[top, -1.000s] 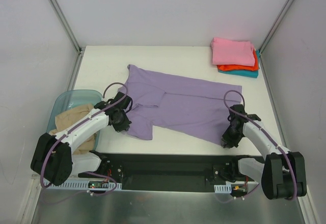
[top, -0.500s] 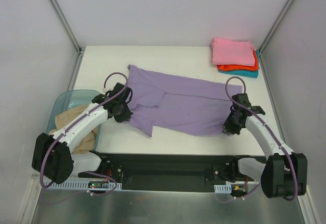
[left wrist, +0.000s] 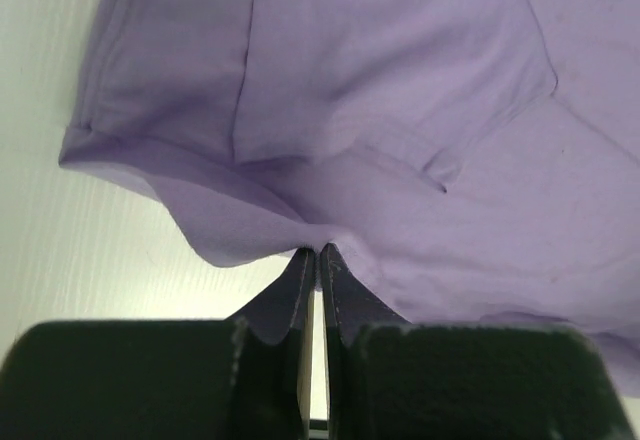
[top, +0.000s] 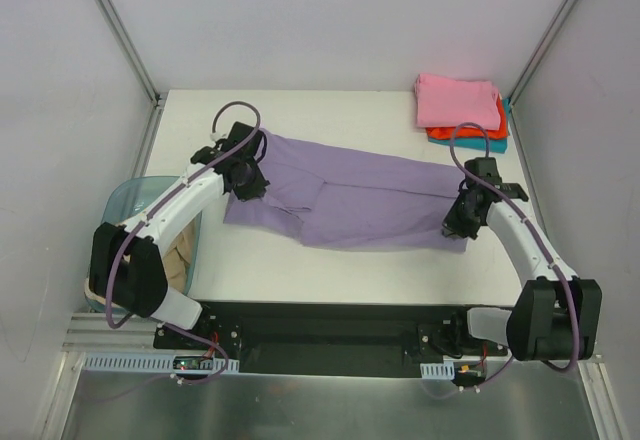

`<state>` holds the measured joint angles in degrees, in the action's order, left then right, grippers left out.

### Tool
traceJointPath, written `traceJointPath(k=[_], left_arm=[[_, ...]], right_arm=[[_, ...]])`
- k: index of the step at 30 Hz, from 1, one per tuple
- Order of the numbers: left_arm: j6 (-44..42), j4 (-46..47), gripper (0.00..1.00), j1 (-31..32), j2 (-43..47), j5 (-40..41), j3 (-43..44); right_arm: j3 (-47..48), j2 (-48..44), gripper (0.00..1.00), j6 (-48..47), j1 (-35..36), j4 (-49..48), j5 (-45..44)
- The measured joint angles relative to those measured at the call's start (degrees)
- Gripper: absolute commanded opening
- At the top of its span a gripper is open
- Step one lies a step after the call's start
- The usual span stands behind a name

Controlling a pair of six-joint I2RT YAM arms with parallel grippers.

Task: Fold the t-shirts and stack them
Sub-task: Fold the other side of the tshirt into a rectangle

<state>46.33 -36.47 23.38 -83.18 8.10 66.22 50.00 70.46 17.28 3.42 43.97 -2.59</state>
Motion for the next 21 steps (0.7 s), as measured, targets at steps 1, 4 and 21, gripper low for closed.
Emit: traceJointPath(k=[1,4,21], left_arm=[[-0.39,0.11,0.0,-0.48,-1.01,-0.02,1.11],[-1.25,0.37,0.0,-1.77,-4.0,0.02,4.09],[-11.39,3.1,0.0,-3.63,-15.74,2.75,19.3]], right_arm=[[0.87,0.72,0.01,-0.31,-0.46,0.0,0.0],[3.89,3.32,0.01,-1.18,-1.86,-0.24,0.02],[13.11,13.66,0.01,-4.07,-5.81,-1.36,0.5]])
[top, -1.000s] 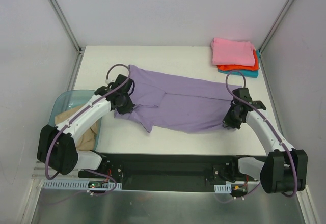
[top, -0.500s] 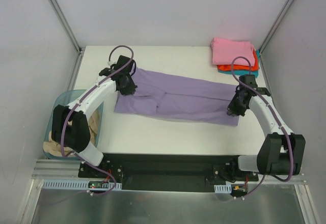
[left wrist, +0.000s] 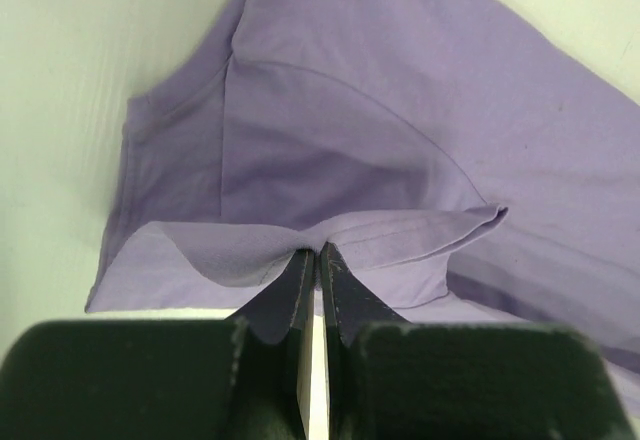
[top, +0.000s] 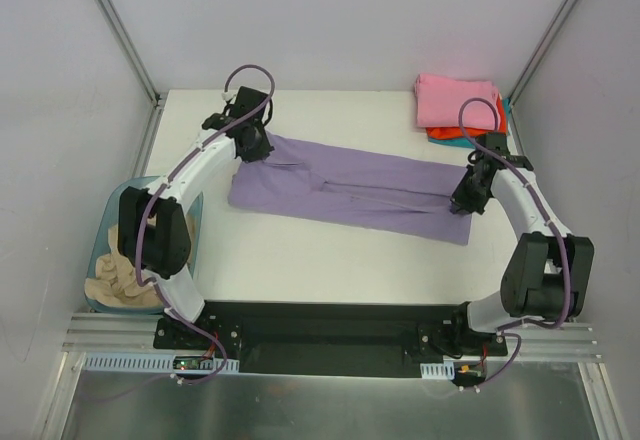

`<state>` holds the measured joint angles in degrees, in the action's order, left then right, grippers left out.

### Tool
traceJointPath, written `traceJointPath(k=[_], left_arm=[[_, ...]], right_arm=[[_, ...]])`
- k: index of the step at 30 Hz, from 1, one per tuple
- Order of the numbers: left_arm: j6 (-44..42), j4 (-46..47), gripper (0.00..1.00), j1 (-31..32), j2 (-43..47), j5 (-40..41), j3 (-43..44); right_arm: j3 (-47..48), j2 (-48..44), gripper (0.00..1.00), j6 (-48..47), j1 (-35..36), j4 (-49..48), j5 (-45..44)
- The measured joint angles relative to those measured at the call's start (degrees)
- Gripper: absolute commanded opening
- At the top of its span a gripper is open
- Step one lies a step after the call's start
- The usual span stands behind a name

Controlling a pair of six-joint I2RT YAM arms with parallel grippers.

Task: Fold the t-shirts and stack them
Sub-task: Fold the other side of the tshirt into a rectangle, then rotate the tshirt 90 degrees

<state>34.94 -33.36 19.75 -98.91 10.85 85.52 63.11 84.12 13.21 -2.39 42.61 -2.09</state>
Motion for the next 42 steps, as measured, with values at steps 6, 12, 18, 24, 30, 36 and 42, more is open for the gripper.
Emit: traceJointPath(k=[6,12,18,24,30,36,42], left_arm=[[-3.61,1.95,0.0,-0.74,-4.46,-0.31,4.66],[-6.27,3.26,0.27,-1.86,-12.0,-0.44,11.26],[-8.92,4.52,0.99,-2.8,-22.18,-2.89,20.35],[-8.55,4.63,0.99,-3.37,-23.1,-5.46,21.33],[-5.75,6.23,0.99,-3.54,-16.37,-11.96,12.39],[-2.03,7.67,0.99,-2.27,-15.47,-17.18,5.49],[0.11,8.24,1.0,-2.19,-21.77,-18.38,7.21]], right_arm=[[2.43,3.41,0.01,0.11,-0.17,-0.42,-0.04],[5.11,8.22,0.24,2.32,-0.22,-1.11,-2.25],[9.97,14.4,0.84,5.14,-0.37,-1.01,-6.73],[11.15,12.04,0.97,4.09,-0.13,-1.55,-9.81],[4.98,3.45,0.97,-0.46,1.18,-4.2,-4.07],[2.14,7.69,0.97,-3.26,2.67,-5.75,2.64],[1.97,14.12,0.97,-4.09,3.67,-6.91,5.25]])
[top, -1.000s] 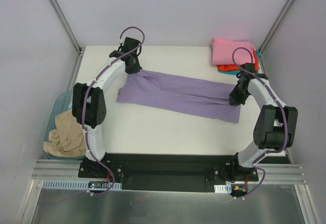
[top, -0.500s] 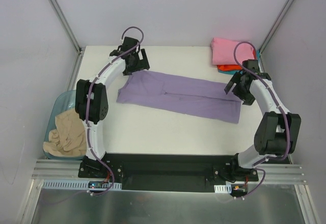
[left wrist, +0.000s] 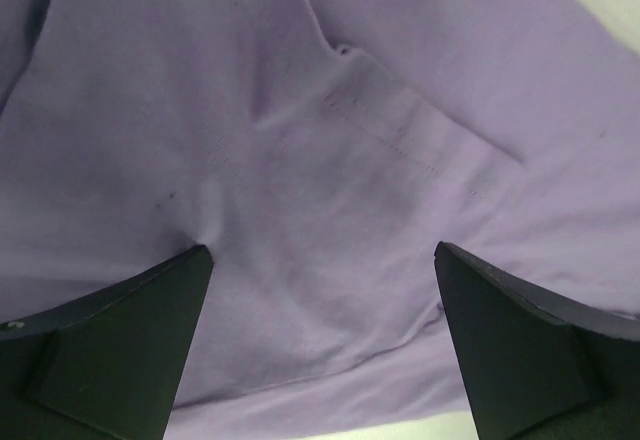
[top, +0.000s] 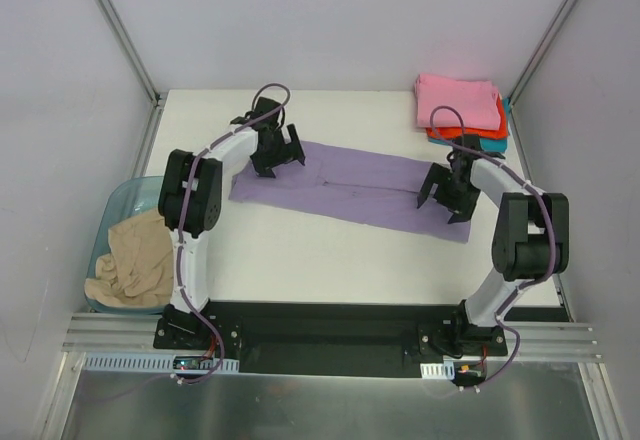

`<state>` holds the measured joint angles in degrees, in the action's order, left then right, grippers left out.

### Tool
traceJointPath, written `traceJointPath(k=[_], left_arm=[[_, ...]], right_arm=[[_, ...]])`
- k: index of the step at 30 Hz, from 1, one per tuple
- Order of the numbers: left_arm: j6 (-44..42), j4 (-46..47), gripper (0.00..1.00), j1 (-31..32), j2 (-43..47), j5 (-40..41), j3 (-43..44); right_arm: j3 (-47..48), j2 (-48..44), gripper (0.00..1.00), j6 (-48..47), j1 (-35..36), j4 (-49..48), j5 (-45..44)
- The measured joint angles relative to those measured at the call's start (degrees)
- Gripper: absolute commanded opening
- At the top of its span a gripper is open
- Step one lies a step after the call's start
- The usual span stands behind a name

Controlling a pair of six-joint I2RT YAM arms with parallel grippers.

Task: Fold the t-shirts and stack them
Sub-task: Rotate the tshirt 90 degrees

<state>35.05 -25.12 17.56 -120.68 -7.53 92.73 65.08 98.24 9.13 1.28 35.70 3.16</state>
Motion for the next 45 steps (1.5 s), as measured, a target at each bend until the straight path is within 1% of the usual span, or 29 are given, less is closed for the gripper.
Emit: traceJointPath(k=[1,2,4,8,10,11,12,13,15,17,19,20,23,27,30,33,35,36,40,43,45], left_arm=[[0.17,0.0,0.99,-0.17,-2.29,0.11,1.53],[0.79,-1.14,0.99,-0.46,-3.37,-0.13,3.19],[1.31,-0.55,0.99,-1.03,-5.16,-0.96,6.54],[2.99,0.35,0.99,-2.23,-11.96,-2.05,16.0],[4.66,0.0,0.99,-2.58,-16.61,-3.17,23.8],[5.33,0.52,0.99,-2.67,-19.21,-3.69,27.3],[6.93,0.74,0.99,-2.86,-23.41,-4.9,34.34],[7.96,2.05,0.99,-2.91,-26.4,-5.84,38.88],[11.39,8.57,0.99,-2.78,-33.03,-7.93,46.69],[16.94,17.86,0.99,-2.34,-37.05,-9.75,49.27],[21.88,26.14,0.99,-1.73,-39.54,-10.51,49.66],[24.46,30.69,0.99,-1.2,-40.68,-10.71,49.66],[25.77,35.45,0.99,0.15,-41.38,-10.19,49.2],[23.19,38.49,0.99,2.8,-39.6,-8.24,45.46],[21.38,38.69,0.99,4.28,-38.97,-8.13,45.22],[20.81,38.45,0.99,5.31,-37.53,-9.25,45.22],[20.41,38.32,0.99,5.64,-35.65,-10.47,44.7],[19.93,38.1,0.99,5.66,-34.05,-10.78,43.67],[17.4,35.06,0.99,5.6,-25.59,-13.25,39.5],[14.21,33.62,0.99,5.46,-15.63,-15.15,32.3],[11.63,33.27,0.99,5.31,-6.93,-15.15,23.82]], right_arm=[[-0.46,0.59,0.97,-0.17,0.31,-0.39,0.59],[-0.98,0.79,0.97,-0.22,0.61,-0.57,0.96],[-2.86,0.85,0.97,-0.52,1.66,-1.01,2.14],[-4.11,0.57,0.97,-3.61,5.95,0.96,4.07],[-6.1,-1.25,0.97,-5.4,10.32,1.49,7.5],[-7.52,-2.32,0.97,-6.29,13.46,1.84,10.73],[-8.7,-3.1,0.97,-7.15,17.27,2.58,14.05],[-9.51,-3.54,0.97,-8.24,21.99,3.48,17.2],[-9.81,-3.65,0.97,-10.49,31.65,4.81,22.34],[-9.2,-3.78,0.97,-12.96,41.03,4.83,24.9],[-7.93,-4.59,0.97,-15.15,46.6,5.22,25.77],[-7.34,-5.77,0.97,-16.09,47.74,5.25,25.55],[-5.86,-11.08,0.97,-17.88,46.82,4.68,23.8],[-5.86,-19.93,0.97,-17.66,43.06,0.87,19.91],[-8.15,-26.14,0.97,-15.43,38.49,-3.21,16.2],[-11.87,-30.51,0.97,-13.16,31.23,-6.64,14.05],[-14.91,-31.41,0.97,-12.52,27.47,-9.25,11.91],[-15.82,-31.1,0.97,-12.44,26.84,-9.88,11.19],[-17.09,-25.9,0.97,-11.61,26.88,-11.96,10.03],[-17.75,-22.32,0.97,-11.06,26.95,-13.57,9.66],[-18.97,-20.2,0.97,-10.8,26.95,-15.32,9.9]])
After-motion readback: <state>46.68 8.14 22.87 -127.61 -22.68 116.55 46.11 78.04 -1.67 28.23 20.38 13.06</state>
